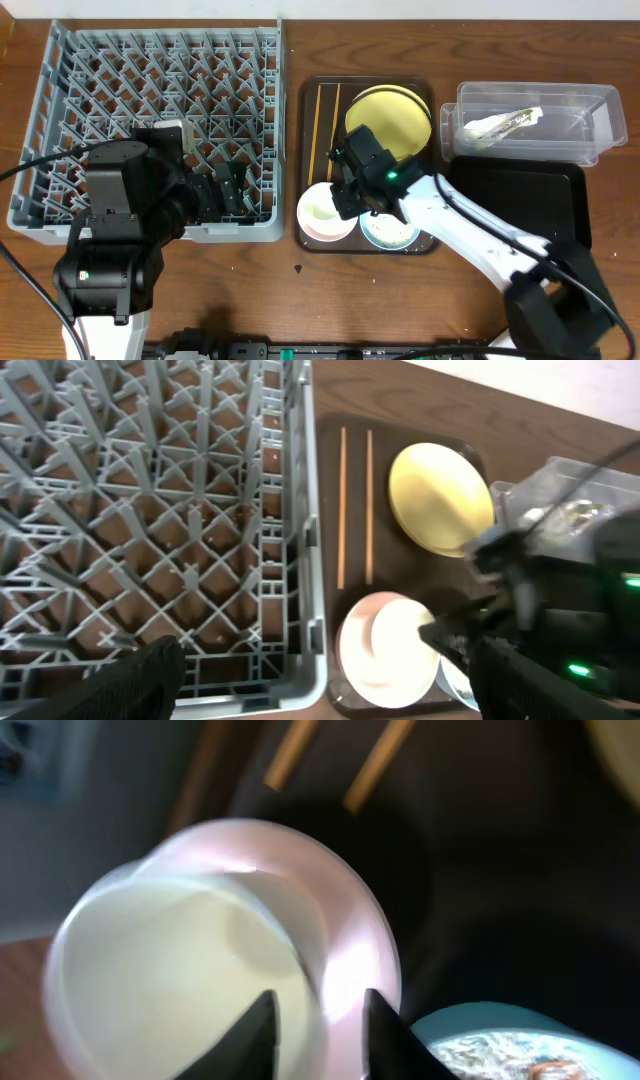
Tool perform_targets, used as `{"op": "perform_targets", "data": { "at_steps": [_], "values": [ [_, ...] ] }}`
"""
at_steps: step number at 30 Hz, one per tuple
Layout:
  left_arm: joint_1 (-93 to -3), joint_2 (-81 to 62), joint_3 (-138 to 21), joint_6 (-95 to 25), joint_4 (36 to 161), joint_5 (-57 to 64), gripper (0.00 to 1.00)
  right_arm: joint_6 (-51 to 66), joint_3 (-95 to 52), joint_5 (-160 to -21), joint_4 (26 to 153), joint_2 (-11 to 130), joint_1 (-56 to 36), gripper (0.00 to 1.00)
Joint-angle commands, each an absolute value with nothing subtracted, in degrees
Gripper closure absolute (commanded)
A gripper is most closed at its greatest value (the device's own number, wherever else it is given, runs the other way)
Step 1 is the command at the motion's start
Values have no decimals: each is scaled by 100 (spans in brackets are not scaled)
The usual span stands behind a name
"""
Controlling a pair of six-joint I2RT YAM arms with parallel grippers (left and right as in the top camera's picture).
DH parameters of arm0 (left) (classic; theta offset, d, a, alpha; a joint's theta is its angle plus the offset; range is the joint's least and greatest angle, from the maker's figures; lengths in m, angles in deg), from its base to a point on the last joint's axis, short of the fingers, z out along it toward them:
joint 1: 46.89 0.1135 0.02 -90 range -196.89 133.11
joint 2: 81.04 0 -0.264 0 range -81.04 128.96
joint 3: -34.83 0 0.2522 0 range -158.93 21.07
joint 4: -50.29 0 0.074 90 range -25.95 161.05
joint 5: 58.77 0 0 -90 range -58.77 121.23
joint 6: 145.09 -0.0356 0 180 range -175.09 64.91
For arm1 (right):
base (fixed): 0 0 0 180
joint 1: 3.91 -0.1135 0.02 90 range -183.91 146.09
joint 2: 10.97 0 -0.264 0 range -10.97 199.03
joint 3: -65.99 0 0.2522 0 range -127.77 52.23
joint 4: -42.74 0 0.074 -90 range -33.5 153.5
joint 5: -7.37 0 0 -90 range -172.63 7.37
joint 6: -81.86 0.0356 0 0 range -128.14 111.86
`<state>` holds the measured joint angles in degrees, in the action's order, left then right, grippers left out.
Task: Sort waste into correct bins and load items into the dishwasher
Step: 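Grasp the white cup with the right gripper and lift it toward the left gripper, then take the white cup with the left gripper and carry it to the rack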
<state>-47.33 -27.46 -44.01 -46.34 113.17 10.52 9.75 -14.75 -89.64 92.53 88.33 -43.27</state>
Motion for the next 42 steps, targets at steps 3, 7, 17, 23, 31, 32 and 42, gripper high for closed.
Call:
{"op": "perform_targets", "data": {
  "at_steps": [3,7,17,23,31,32,42],
  "values": [
    [-4744,-2754,-4549,-4638,11306,598,9,1076,-1479,-8937,9393,8873,-4281,99],
    [-4744,-2754,-4549,-4361,11260,316,9,1052,-1667,-8959,9673,8388,-4047,99],
    [-4747,-2617,-4549,-3628,10618,-1842,9,-393,-1960,-11901,9413,6716,-2698,99],
    [-4747,-2330,-4549,-3624,10399,-3632,9,-780,-1960,-15298,8453,6560,-2307,99],
    [-4747,-2184,-4549,-3633,10399,-4690,16,-594,-1960,-15615,7780,6597,-2652,99],
    [-4747,-2184,-4549,-3633,10397,-4788,18,-480,-1960,-15495,7679,6597,-2696,99],
    [-4747,-2195,-4549,-3633,10382,-5372,24,22,-1960,-14692,6995,6622,-3092,99]
  ]
}}
